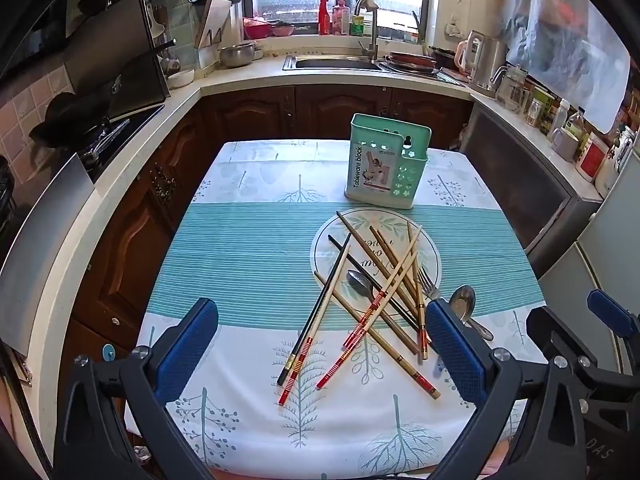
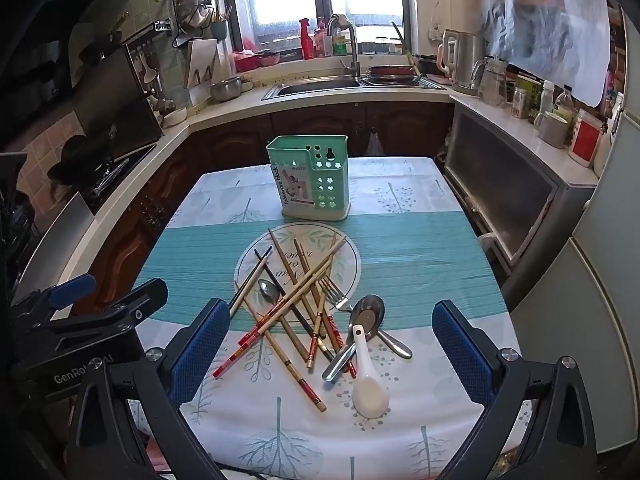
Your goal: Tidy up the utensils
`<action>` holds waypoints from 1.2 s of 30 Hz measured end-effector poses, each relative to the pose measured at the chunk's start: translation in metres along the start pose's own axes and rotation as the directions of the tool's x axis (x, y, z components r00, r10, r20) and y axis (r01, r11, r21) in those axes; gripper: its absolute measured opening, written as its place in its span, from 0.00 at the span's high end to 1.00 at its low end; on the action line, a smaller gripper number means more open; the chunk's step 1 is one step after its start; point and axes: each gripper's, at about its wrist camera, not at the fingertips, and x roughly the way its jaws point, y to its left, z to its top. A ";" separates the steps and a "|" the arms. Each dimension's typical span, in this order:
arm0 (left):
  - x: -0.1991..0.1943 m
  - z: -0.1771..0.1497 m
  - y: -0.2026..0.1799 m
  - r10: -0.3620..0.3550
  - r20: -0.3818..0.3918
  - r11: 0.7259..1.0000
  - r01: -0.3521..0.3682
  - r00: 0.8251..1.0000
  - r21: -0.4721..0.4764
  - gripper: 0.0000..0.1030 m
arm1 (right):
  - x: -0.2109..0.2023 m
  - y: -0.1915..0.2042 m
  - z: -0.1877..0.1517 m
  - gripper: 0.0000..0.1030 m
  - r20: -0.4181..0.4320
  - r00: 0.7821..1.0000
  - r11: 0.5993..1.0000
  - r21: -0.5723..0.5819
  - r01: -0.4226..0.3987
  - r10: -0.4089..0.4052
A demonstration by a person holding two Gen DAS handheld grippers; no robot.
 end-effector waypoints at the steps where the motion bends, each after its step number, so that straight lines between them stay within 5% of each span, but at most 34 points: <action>1: 0.000 0.000 0.000 -0.002 0.001 1.000 0.002 1.000 0.000 0.01 | -0.002 -0.004 0.001 0.01 0.001 1.000 1.000 0.006 -0.011 0.011; 36: 0.002 0.001 0.004 0.003 -0.016 1.000 -0.003 1.000 0.003 0.01 | 0.005 0.001 0.002 0.03 -0.014 0.999 0.999 0.010 -0.032 0.032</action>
